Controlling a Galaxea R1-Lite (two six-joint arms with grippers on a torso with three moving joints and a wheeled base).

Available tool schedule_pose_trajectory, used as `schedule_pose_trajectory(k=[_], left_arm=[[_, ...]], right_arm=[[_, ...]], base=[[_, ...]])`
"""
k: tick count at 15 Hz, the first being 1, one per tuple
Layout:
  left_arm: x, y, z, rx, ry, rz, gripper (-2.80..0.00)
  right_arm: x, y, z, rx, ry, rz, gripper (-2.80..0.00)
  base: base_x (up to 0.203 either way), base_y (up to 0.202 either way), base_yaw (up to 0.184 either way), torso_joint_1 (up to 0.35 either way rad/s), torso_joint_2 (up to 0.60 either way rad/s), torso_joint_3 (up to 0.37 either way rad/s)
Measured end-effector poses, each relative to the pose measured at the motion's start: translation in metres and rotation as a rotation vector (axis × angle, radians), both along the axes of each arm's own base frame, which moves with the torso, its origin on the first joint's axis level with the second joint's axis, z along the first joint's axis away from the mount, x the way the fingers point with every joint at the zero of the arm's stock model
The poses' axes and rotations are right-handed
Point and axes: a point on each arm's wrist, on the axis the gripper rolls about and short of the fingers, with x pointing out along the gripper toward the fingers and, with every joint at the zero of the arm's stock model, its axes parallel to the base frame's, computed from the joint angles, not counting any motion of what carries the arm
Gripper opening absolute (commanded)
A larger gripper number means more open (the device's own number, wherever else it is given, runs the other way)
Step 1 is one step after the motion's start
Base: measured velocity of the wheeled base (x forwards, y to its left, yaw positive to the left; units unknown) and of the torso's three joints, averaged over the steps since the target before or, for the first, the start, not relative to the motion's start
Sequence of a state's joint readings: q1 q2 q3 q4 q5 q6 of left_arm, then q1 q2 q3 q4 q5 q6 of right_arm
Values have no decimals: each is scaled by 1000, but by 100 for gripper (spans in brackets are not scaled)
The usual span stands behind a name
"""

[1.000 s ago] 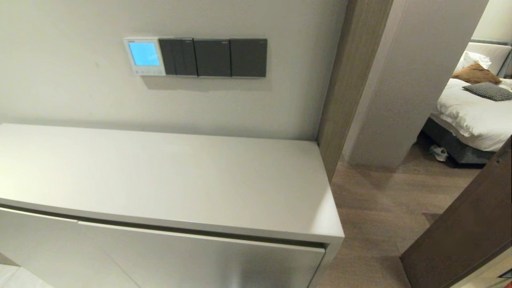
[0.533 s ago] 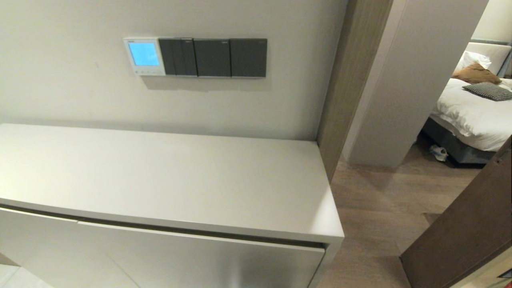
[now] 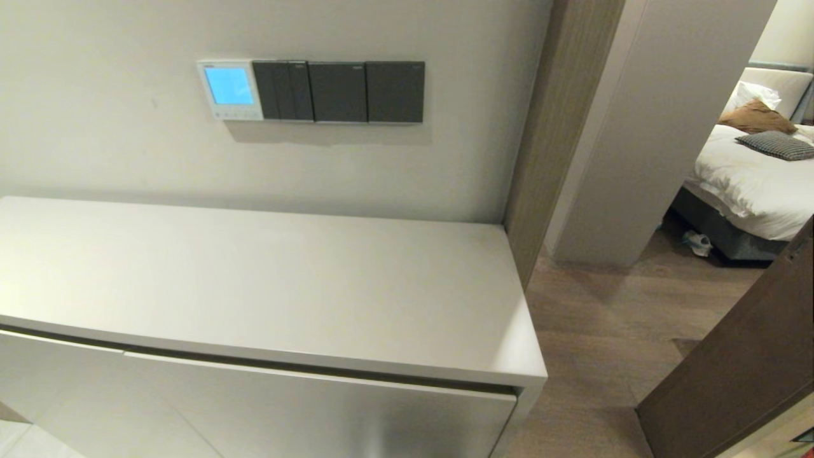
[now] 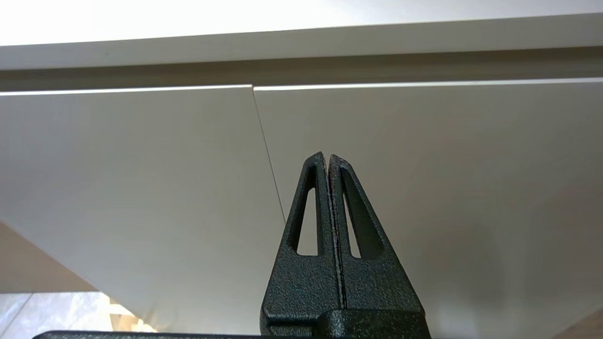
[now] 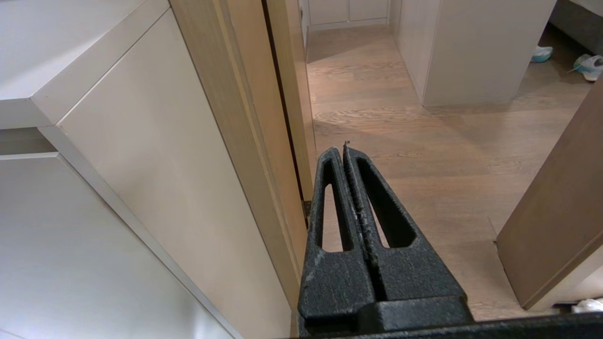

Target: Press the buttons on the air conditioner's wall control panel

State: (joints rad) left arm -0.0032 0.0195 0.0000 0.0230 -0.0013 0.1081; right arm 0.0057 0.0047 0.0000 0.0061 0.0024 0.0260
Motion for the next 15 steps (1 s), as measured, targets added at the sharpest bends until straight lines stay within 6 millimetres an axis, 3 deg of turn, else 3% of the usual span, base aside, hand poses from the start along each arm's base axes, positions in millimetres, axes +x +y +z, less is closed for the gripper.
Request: schedule_pose_trajectory(k=[15], left_arm=[[-1, 0, 0, -66, -27, 3, -280]], right_arm=[[0, 0, 0, 0, 0, 0, -280]], base=[[0, 0, 0, 0, 0, 0]])
